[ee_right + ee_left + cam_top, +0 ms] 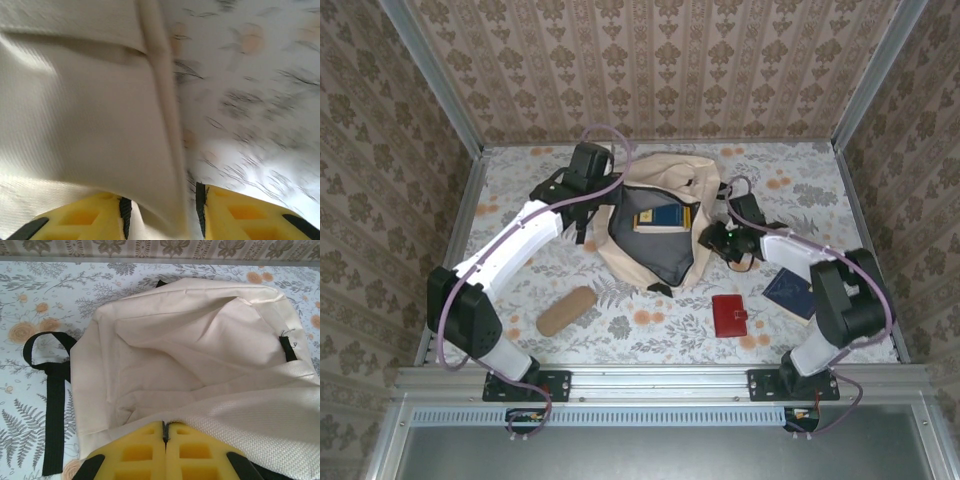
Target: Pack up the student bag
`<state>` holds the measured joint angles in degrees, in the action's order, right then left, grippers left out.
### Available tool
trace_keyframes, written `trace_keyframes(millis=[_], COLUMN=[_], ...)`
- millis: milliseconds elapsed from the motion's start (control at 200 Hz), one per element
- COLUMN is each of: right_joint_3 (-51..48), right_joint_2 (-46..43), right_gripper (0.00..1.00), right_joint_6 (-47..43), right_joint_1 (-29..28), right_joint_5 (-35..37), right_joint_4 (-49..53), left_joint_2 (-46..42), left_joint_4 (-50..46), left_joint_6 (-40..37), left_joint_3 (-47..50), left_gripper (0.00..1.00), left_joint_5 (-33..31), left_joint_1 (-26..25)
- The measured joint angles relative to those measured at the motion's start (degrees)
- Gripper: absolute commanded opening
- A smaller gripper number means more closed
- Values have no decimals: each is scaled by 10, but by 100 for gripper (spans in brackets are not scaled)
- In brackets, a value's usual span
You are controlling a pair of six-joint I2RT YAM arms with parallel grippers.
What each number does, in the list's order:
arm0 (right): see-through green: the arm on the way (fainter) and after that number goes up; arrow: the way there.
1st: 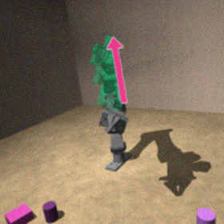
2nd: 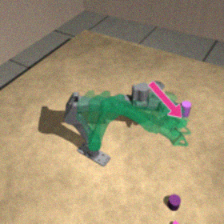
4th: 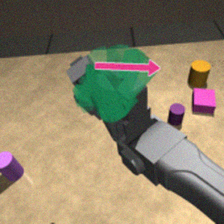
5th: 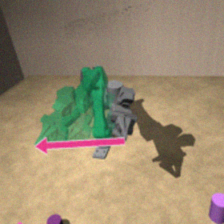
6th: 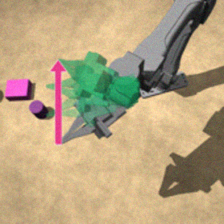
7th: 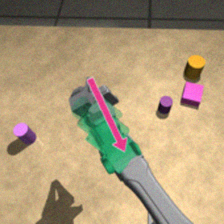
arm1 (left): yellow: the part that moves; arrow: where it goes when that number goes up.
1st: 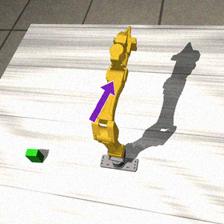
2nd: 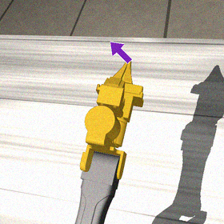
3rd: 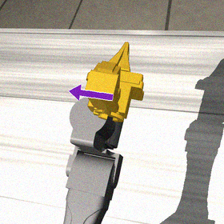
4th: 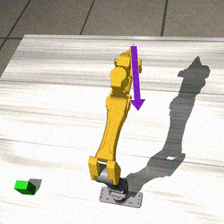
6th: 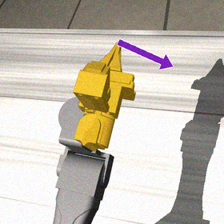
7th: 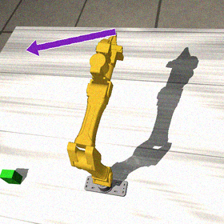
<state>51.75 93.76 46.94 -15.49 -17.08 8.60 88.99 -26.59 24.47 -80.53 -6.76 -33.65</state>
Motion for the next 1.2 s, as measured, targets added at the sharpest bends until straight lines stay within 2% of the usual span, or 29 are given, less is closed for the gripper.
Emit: trace_keyframes(millis=[235, 325, 420, 475, 540, 600, 670, 755, 865, 1045, 1195], right_joint_3=[123, 146, 146, 134, 107, 74, 38, -2, -48, -79, -84], right_joint_2=[143, 161, 153, 134, 88, 27, -49, -133, -193, -214, -212], right_gripper=[42, 48, 61, 67, 75, 82, 88, 93, 97, 100, 100], right_joint_6=[-1, -3, -10, -23, -38, -51, -65, -76, -93, -106, -108], right_joint_1=[-23, -28, -29, -29, -26, -17, 5, 57, 130, 194, 214], right_joint_5=[-64, -72, -67, -53, -24, 13, 52, 98, 146, 198, 221], right_joint_4=[-49, -60, -53, -38, -7, 27, 65, 106, 149, 214, 233], left_joint_2=[-45, -63, -70, -70, -70, -70, -70, -72, -83, -108, -123], left_joint_4=[0, -1, -3, -4, -8, -13, -16, -20, -29, -38, -43], left_joint_6=[6, 10, 13, 13, 18, 19, 28, 28, 33, 38, 33], left_joint_3=[52, 75, 88, 93, 99, 103, 106, 110, 115, 116, 116], left_gripper=[0, 0, 0, 16, 41, 57, 69, 76, 84, 100, 100], left_joint_5=[-14, -18, -18, -16, -8, 0, 10, 23, 37, 52, 64], left_joint_1=[0, 3, 7, 7, 7, 7, 7, 8, 8, 11, 16])
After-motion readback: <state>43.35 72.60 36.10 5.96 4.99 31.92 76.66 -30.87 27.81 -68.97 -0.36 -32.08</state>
